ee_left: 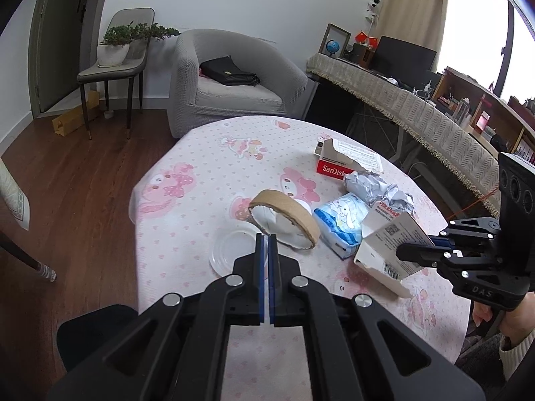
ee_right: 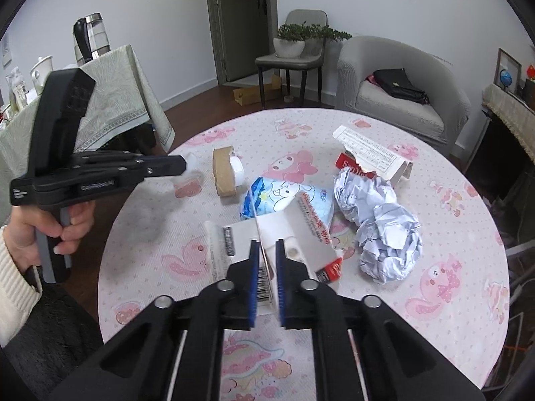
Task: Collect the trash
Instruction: 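Carry the white packaging with the right tool over the trash bin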
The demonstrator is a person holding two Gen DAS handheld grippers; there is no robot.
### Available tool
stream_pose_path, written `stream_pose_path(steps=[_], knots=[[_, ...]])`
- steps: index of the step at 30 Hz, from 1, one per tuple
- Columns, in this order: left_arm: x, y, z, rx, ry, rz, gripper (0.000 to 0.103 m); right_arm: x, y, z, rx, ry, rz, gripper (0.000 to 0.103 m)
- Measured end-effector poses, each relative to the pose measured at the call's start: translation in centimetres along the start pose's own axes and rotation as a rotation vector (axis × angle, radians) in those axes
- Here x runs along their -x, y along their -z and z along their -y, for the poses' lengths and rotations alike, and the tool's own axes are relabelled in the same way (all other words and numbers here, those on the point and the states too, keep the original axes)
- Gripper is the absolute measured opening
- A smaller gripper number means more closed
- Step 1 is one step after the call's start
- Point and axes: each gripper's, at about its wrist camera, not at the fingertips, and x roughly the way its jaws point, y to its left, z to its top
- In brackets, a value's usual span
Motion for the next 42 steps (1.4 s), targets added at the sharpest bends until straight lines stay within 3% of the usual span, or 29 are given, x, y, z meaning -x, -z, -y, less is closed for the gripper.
stream_pose_path(steps=[16,25,42], knots=[[3.6,0.1,-2.5,0.018,-0.036,0.029,0.002,0.7,-2.9,-3.4,0.016,-0.030,0.074,0.001],[5.9,1.0,-5.2,0.039,-0.103,0.029,0.002,-0.2,-5.1,-6.6,0.036,-0.084,0.098,0.001],[7.9,4.7,-11.0,0.083,-0.216,-0.066,0.002,-3.1,-8.2,-13.6,0.096,-0.187,0.098,0.001]])
